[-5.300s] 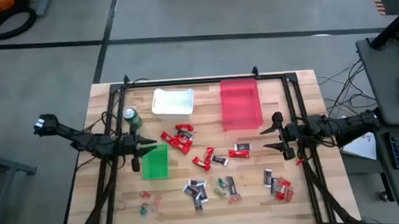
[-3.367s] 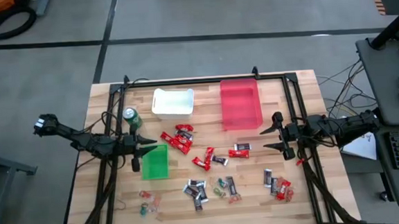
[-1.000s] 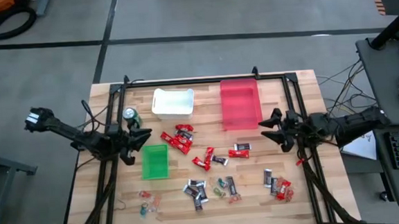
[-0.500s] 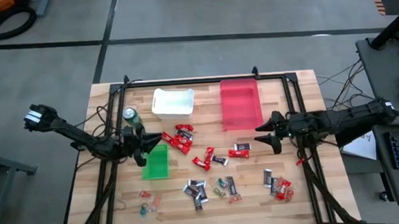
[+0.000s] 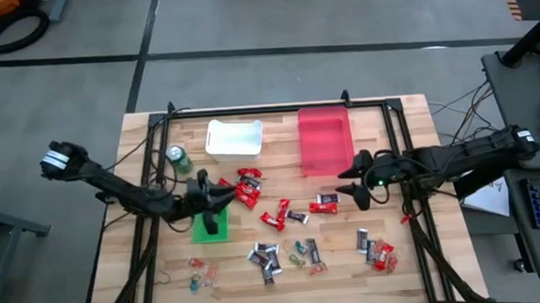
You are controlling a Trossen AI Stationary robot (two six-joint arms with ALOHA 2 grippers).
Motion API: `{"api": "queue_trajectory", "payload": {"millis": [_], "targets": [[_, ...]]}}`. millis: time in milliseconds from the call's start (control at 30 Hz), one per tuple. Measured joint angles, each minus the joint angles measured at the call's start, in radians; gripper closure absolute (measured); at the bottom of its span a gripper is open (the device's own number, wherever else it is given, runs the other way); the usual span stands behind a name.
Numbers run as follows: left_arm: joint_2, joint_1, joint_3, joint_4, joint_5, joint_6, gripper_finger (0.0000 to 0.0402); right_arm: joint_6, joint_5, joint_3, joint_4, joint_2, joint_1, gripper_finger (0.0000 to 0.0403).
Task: Organize candy in baskets
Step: Put the red chocolate into the pink bin
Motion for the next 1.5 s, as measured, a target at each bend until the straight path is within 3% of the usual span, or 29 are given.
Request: {"api": "queue_trajectory", "payload": {"millis": [367,700,967,1233,1500], "targets": [[0.138,-0.001,0.089,-0.039,0.001,0.012,0.0324,-0.038,0.007,0.028,-0.011,0.139,0.0,0.0174],[0.137,-0.001,0.095,-0.04,0.001,-0.003,0.0324,-0.001,-0.008,0.028,-0.001,0.263,0.002,0.0174],[0.138,-0.001,0.116,-0.041,0.003,0.006,0.0324,-0.177,-0.007,0.027,0.016,0.39,0.065,0.0174],[0.138,-0.001,0.116,-0.043,0.002,0.007,0.0324,-0.13,0.037,0.028,0.114,0.521,0.151,0.0174],[0.138,-0.001,0.116,-0.044,0.002,0.007,0.0324,-0.113,0.093,0.098,0.101,0.663,0.178,0.0174]]}}
